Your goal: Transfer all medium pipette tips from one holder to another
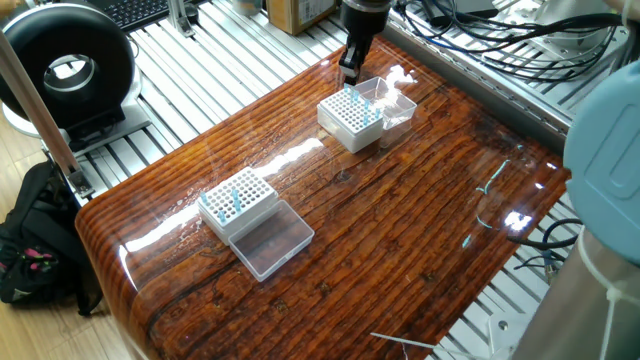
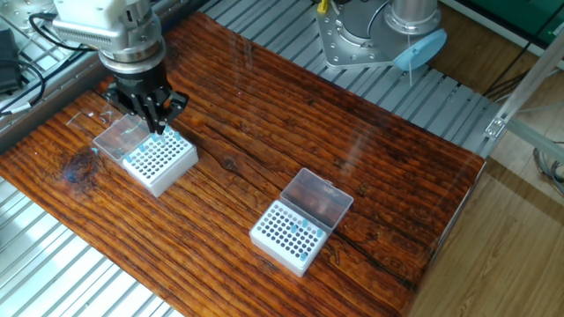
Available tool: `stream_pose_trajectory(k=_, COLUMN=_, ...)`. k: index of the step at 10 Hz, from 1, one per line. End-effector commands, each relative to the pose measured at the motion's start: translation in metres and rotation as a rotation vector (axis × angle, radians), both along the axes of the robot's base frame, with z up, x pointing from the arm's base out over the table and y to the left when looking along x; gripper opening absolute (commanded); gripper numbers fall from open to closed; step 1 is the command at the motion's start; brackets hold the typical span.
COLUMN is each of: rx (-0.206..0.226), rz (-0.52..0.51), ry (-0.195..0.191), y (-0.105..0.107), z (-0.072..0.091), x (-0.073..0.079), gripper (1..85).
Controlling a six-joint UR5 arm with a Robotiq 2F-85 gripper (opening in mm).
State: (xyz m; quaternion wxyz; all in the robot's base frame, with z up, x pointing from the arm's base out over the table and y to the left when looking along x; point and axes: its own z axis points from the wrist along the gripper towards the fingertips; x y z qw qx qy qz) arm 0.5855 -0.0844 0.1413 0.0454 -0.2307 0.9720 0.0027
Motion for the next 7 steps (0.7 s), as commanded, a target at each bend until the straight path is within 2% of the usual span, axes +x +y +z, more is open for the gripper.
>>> stream_pose_trajectory(k=1, rx=0.012, rz=0.000, ry=-0.008, y=0.000, z=-0.003, x=0.003, gripper=7.3)
stream_pose_trajectory(k=7, rx=-0.016, rz=0.014, ry=-0.021, y=-0.010, z=-0.016, x=0.012, gripper=7.0)
